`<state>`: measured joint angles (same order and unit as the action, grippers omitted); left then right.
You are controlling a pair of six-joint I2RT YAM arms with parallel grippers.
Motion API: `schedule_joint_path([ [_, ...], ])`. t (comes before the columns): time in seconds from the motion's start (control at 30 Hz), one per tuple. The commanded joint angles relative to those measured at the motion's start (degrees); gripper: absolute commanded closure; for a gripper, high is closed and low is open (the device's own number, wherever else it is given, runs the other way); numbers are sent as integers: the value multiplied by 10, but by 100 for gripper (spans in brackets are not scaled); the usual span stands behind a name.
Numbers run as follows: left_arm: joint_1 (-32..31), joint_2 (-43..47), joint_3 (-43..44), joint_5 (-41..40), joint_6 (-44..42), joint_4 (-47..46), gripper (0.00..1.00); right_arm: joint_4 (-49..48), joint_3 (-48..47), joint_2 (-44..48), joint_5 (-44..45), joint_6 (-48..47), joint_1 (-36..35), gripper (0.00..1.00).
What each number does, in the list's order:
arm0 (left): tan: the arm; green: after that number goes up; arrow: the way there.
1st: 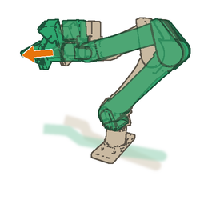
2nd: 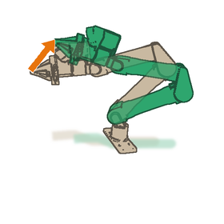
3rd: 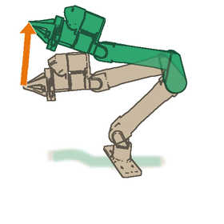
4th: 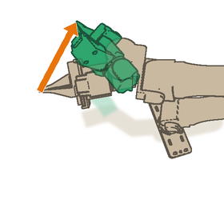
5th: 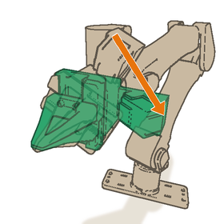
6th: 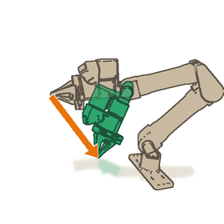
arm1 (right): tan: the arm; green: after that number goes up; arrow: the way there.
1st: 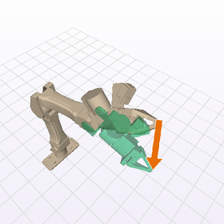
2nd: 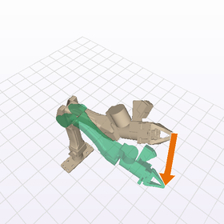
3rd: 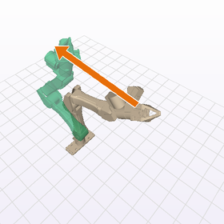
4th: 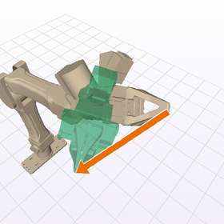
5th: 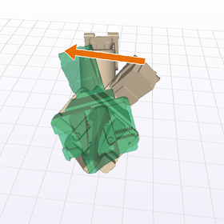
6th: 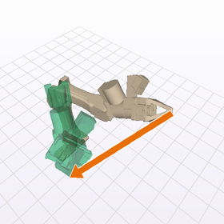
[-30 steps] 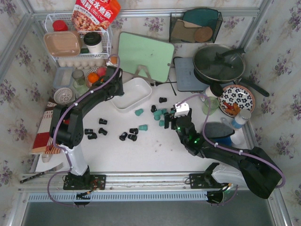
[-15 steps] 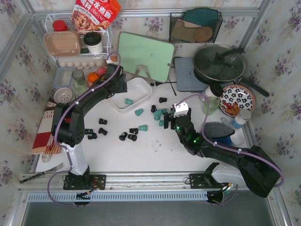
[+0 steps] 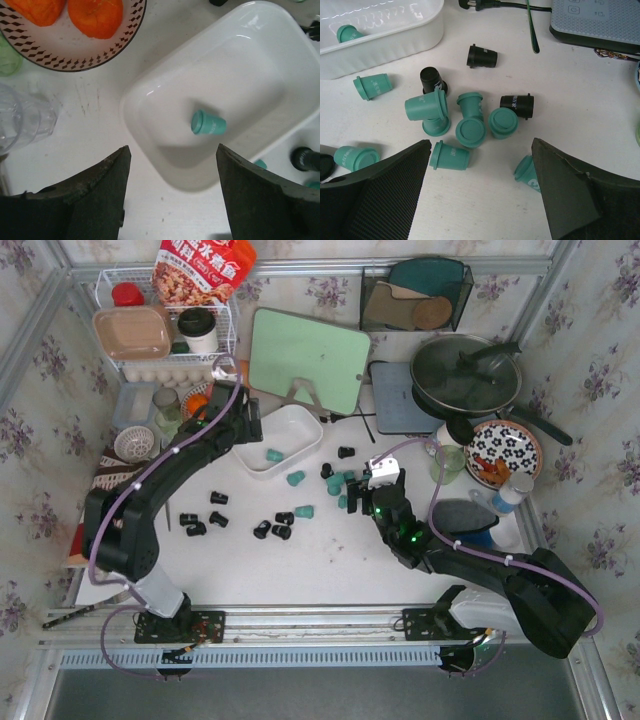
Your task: Mix the coffee capsules in the storage basket
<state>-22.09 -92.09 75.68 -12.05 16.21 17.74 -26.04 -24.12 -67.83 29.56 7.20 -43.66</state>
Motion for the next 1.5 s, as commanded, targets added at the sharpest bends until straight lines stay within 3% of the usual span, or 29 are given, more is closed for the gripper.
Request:
schedule_joint_path([
  [0.0,-3,44,-21,14,3,44,29,-4,-6,-1,-5,6,0,10],
  [0.3,-5,210,-138,29,1,107,27,-22,1,-14,-3,9,0,9],
  [0.4,-8,284,-220,11,1,64,26,-37,6,-21,-4,6,0,9],
  [0.5,-8,347,-295,4,11,24,12,-59,15,-31,-1,-3,0,9],
  [0.63,-9,394,-364,0,8,-28,12,-42,10,-47,-1,9,0,9],
  [0.8,-10,416,-426,-2,4,-97,12,21,-12,-34,-29,59,1,10],
  [1.03,-9,397,-450,20,19,-134,12,50,-26,-25,-72,112,0,16],
  [1.3,-9,405,-435,65,46,-105,12,138,-60,-64,69,181,1,18],
  [1.47,-9,418,-433,85,52,-98,12,201,-82,-95,99,242,21,16],
])
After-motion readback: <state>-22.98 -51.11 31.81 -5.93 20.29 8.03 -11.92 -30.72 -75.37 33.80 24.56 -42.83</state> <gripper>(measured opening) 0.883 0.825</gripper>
